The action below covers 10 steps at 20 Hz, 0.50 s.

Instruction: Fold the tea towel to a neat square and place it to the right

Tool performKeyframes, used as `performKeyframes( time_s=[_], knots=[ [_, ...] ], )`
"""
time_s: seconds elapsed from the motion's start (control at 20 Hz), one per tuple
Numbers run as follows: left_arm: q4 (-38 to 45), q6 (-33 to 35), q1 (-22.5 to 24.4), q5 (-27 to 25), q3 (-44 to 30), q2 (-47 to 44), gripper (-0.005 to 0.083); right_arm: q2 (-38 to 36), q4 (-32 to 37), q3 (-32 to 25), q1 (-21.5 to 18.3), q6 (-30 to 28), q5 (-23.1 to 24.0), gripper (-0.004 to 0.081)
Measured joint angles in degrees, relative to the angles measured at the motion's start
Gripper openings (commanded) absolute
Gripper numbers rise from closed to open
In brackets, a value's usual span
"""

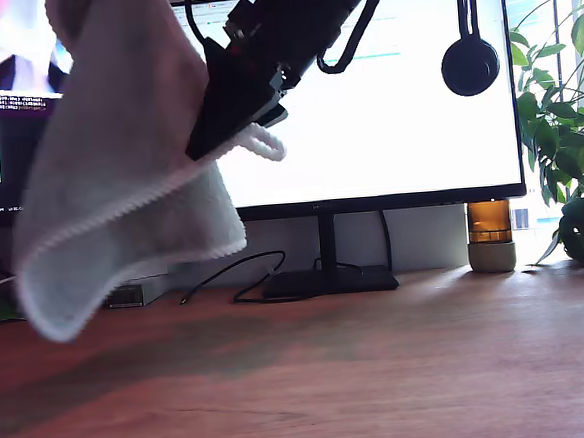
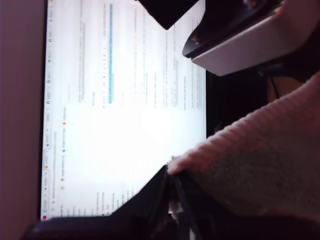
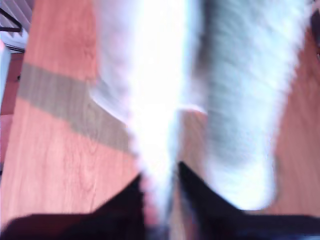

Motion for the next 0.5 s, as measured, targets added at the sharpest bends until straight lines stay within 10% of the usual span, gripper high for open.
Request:
performKeyframes(
  time_s=[0.5],
  knots=[
    [-3.9, -2.2, 0.7, -0.4, 0.1, -0.2, -0.0024, -0.2, -5.2, 0.0, -0.2, 1.2, 3.2, -0.0013]
  ],
)
